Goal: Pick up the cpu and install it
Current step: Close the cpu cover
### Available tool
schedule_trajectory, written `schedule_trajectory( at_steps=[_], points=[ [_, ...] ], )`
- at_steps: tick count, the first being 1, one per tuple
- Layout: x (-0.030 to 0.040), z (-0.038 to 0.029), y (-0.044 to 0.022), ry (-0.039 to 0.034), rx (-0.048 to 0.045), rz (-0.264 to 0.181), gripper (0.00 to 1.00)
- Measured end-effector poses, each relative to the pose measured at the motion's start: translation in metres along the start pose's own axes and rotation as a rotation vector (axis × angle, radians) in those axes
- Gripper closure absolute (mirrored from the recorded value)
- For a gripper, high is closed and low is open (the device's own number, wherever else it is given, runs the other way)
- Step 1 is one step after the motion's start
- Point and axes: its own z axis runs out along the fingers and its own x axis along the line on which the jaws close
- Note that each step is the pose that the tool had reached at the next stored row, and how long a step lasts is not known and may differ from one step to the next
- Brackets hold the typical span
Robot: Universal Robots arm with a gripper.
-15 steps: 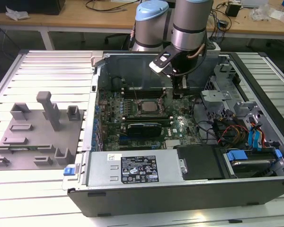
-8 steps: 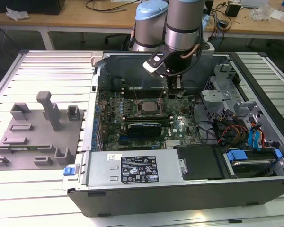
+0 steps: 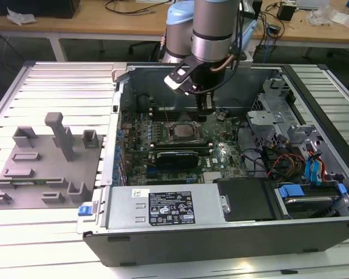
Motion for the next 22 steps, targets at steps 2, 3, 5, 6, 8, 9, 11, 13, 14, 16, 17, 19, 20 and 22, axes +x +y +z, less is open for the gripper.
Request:
schedule_trajectory(
  at_steps=[2, 3, 5, 6, 8, 9, 11, 13, 14, 16, 17, 19, 20, 22],
  points=[
    [0.0000, -0.0005, -0.0085, -0.0002, -0.0011, 0.000, 0.89],
    [0.0000, -0.0006, -0.0116, -0.0002, -0.0012, 0.000, 0.89],
    [0.0000, -0.0008, -0.0154, -0.0001, -0.0013, 0.000, 0.89],
    [0.0000, -0.0008, -0.0163, -0.0002, -0.0013, 0.000, 0.89],
    [0.0000, -0.0008, -0.0170, -0.0001, -0.0013, 0.000, 0.89],
    [0.0000, -0.0007, -0.0172, -0.0003, -0.0013, 0.000, 0.89],
    [0.0000, -0.0001, -0.0180, 0.0001, -0.0014, 0.000, 0.89],
    [0.0001, 0.0011, -0.0198, -0.0002, -0.0013, 0.000, 0.89],
    [0.0001, 0.0024, -0.0219, -0.0001, -0.0013, 0.000, 0.89],
    [0.0002, 0.0050, -0.0247, -0.0001, -0.0013, 0.001, 0.89],
    [0.0002, 0.0059, -0.0254, -0.0001, -0.0013, 0.001, 0.89],
    [0.0003, 0.0075, -0.0264, -0.0002, -0.0013, 0.002, 0.89],
    [0.0003, 0.0084, -0.0270, -0.0001, -0.0013, 0.002, 0.89],
    [0.0004, 0.0099, -0.0285, -0.0002, -0.0013, 0.002, 0.89]
  ],
)
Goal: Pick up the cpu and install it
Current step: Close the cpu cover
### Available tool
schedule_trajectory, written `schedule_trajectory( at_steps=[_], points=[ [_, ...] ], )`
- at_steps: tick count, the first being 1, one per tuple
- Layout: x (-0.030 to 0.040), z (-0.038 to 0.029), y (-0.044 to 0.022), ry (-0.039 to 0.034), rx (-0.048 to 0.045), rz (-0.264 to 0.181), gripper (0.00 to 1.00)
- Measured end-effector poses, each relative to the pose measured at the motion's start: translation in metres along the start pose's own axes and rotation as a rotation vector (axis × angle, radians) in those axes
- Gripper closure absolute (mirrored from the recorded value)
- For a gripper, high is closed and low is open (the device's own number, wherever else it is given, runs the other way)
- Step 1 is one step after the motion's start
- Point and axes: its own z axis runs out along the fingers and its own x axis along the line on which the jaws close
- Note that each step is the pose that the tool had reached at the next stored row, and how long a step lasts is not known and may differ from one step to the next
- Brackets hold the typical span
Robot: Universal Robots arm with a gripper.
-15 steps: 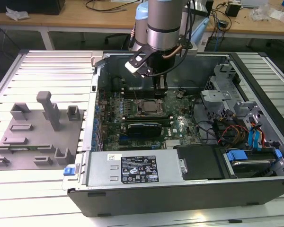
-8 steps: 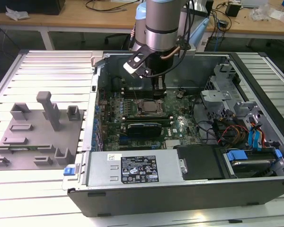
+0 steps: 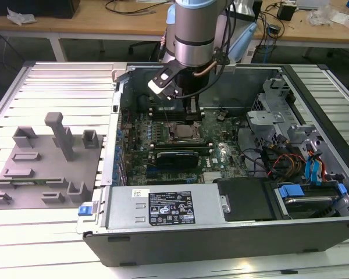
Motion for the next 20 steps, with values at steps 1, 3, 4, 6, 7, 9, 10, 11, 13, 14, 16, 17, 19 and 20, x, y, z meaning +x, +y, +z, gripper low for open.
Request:
schedule_trajectory(
  at_steps=[1, 3, 4, 6, 7, 9, 10, 11, 13, 14, 16, 17, 19, 20],
  points=[
    [0.0000, 0.0004, -0.0007, -0.0001, 0.0001, 0.000, 0.89],
    [0.0000, 0.0004, -0.0009, -0.0002, 0.0001, 0.000, 0.89],
    [0.0000, 0.0004, -0.0011, -0.0001, 0.0000, 0.000, 0.89],
    [0.0001, 0.0005, -0.0011, 0.0013, -0.0011, -0.028, 0.89],
    [0.0000, 0.0005, -0.0011, 0.0024, -0.0019, -0.056, 0.89],
    [0.0000, 0.0006, -0.0011, 0.0046, -0.0037, -0.106, 0.89],
    [0.0000, 0.0007, -0.0011, 0.0062, -0.0051, -0.144, 0.89],
    [0.0000, 0.0008, -0.0011, 0.0072, -0.0059, -0.166, 0.89],
    [0.0000, 0.0010, -0.0012, 0.0095, -0.0077, -0.218, 0.89],
    [0.0000, 0.0010, -0.0012, 0.0110, -0.0089, -0.252, 0.89],
    [0.0000, 0.0011, -0.0011, 0.0141, -0.0113, -0.321, 0.89],
    [0.0000, 0.0011, -0.0012, 0.0150, -0.0120, -0.340, 0.89],
    [0.0000, 0.0011, -0.0011, 0.0168, -0.0134, -0.380, 0.89],
    [0.0000, 0.0011, -0.0011, 0.0177, -0.0141, -0.399, 0.89]
  ],
)
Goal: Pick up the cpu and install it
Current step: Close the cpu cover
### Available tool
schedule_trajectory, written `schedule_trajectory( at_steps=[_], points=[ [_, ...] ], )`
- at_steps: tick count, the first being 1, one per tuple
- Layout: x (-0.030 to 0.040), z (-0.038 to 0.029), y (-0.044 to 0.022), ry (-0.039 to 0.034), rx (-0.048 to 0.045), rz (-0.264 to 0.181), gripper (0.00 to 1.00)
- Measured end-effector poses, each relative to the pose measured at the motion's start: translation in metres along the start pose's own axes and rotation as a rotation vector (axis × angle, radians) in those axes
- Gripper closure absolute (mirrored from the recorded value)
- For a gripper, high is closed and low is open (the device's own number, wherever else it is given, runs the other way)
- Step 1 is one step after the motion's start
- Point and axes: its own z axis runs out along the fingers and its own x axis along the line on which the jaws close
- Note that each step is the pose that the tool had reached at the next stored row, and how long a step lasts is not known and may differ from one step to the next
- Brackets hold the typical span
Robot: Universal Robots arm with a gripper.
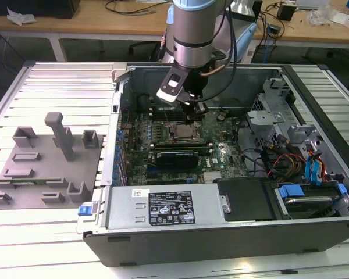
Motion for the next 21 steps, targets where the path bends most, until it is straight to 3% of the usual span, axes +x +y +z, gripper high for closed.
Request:
schedule_trajectory(
  at_steps=[10, 14, 17, 21],
  points=[
    [0.0000, 0.0000, 0.0000, 0.0100, -0.0079, -0.222, 0.89],
    [0.0000, 0.0000, 0.0000, 0.0150, -0.0118, -0.330, 0.89],
    [0.0000, 0.0000, 0.0000, 0.0206, -0.0162, -0.456, 0.89],
    [0.0000, 0.0000, 0.0000, 0.0248, -0.0195, -0.548, 0.89]
  ],
)
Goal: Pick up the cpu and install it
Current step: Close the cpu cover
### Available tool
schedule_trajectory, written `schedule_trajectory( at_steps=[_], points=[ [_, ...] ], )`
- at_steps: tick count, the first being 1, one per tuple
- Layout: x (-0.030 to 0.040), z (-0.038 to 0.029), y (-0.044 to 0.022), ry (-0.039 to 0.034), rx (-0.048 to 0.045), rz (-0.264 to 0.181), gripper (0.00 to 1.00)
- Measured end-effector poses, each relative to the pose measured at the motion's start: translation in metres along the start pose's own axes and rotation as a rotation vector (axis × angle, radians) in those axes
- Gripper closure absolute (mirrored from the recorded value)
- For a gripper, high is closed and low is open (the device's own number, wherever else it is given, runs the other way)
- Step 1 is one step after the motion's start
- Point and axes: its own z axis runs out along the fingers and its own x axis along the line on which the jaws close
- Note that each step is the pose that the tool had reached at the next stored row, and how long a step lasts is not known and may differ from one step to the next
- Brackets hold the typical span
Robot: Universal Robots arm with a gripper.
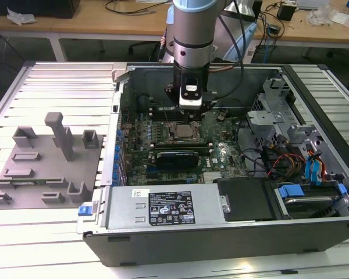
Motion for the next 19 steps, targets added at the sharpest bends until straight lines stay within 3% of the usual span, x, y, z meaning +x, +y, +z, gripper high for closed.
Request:
schedule_trajectory(
  at_steps=[2, 10, 16, 19],
  points=[
    [0.0000, 0.0000, 0.0000, 0.0031, -0.0025, -0.069, 0.89],
    [0.0000, 0.0000, 0.0000, 0.0108, -0.0085, -0.239, 0.89],
    [0.0000, 0.0000, 0.0000, 0.0183, -0.0144, -0.405, 0.89],
    [0.0000, 0.0001, 0.0000, 0.0210, -0.0164, -0.466, 0.89]
  ],
)
